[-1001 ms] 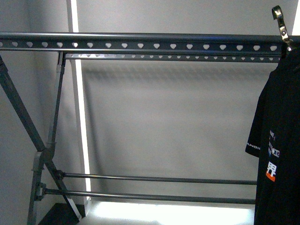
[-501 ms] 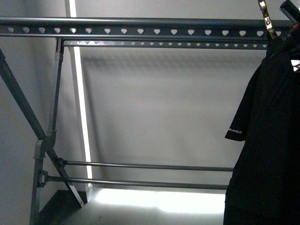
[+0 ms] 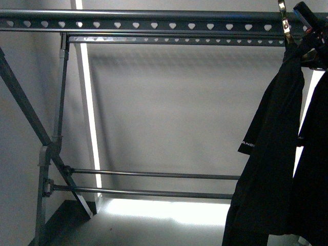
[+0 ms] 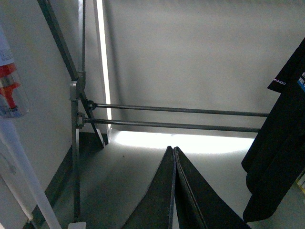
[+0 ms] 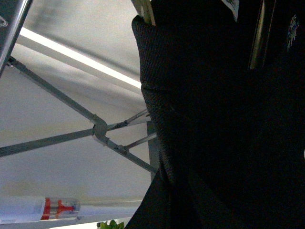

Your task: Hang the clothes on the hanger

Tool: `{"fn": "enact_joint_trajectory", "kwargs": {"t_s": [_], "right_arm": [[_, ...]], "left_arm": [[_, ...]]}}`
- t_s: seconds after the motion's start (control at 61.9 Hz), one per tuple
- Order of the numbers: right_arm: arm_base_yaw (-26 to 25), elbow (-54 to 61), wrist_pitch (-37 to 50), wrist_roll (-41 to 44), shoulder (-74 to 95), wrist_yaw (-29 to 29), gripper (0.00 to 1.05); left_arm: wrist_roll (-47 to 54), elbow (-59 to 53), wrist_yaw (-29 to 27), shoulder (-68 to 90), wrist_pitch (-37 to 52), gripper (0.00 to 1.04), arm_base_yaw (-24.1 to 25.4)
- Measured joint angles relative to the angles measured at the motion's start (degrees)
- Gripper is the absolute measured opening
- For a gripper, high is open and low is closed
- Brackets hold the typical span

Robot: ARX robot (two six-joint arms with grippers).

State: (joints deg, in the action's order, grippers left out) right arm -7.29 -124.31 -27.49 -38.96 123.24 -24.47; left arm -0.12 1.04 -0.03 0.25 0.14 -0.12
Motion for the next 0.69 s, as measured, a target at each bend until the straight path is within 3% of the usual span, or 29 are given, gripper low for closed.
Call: {"fn": "enact_joint_trajectory", "kwargs": {"t_s": [0.452, 0.694], "right_arm": [[-0.4, 4.4, 5.5, -6.8, 0.0, -0.2, 0.04], [-1.8, 4.9, 4.7, -6.4, 0.0, 0.2, 0.04]], "left_arm": [[0.0, 0.0, 0.0, 0.0, 0.0, 0.04, 0.0], [0.0, 0.0, 0.0, 0.0, 0.0, 0.04, 0.0]]}}
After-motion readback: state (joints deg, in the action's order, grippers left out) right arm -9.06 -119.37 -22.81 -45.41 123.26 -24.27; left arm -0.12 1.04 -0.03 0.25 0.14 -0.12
